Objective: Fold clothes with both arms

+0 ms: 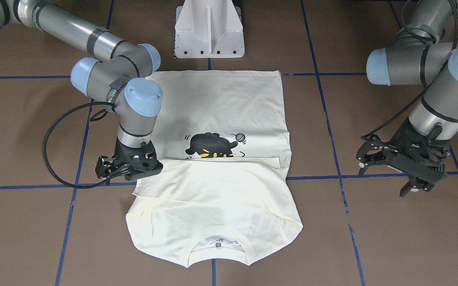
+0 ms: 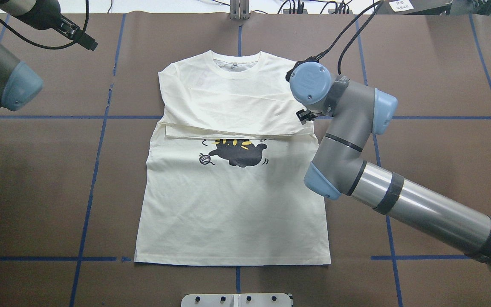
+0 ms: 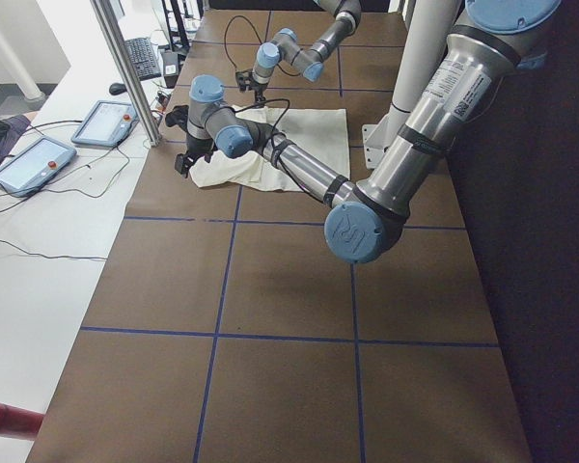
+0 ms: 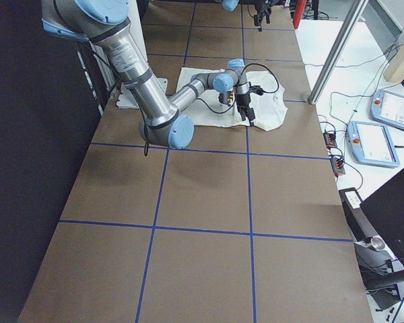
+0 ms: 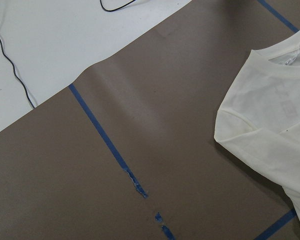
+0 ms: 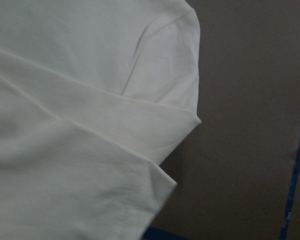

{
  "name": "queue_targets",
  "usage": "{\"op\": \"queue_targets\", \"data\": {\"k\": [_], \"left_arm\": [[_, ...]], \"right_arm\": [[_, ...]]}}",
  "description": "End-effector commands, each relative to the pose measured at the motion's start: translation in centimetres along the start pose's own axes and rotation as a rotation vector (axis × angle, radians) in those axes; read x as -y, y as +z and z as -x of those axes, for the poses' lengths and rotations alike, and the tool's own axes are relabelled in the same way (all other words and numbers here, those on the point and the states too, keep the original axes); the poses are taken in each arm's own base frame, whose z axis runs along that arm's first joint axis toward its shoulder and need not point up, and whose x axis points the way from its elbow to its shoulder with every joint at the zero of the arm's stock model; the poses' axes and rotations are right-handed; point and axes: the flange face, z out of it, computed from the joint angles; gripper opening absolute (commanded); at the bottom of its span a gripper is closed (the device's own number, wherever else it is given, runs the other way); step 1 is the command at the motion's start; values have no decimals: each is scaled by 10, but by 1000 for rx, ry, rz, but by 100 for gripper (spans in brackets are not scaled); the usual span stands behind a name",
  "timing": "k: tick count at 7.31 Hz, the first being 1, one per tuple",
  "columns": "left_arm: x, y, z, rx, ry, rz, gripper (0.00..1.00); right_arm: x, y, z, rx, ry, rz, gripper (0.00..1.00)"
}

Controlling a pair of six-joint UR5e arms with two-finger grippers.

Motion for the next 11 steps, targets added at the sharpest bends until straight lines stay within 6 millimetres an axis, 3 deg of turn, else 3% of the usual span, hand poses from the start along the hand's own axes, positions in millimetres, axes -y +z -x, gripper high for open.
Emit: {"op": "queue_targets", "data": {"k": [1, 2, 3, 4, 5, 6, 7, 9, 11], "left_arm": [[2, -7, -7, -6, -27, -15, 100], [1, -11, -13, -12, -87, -24, 100], [-28, -10, -38, -36, -166, -14, 100], [-66, -22, -66, -78, -206, -23, 100], [-99, -40, -83, -117, -291, -51, 100], [-129, -47, -121, -117, -358, -83, 100], [-142, -46, -157, -126, -416, -90, 100], [-176, -31, -231, -150, -541, -65, 100], [-228, -13, -297, -140, -667, -28, 94]], "right_arm": [[-12, -6, -46, 50, 5, 9, 100], [-7, -32, -51, 167, 64, 15, 100], [-13, -73, -47, 280, 158, 6, 100], [-27, -106, -50, 344, 257, -11, 100], [-66, -121, -50, 395, 365, 12, 100], [-102, -136, -34, 449, 467, 29, 100], [-133, -143, -20, 524, 535, 18, 100], [-212, -145, 25, 592, 684, -24, 100], [-280, -170, 41, 606, 769, 0, 99]]}}
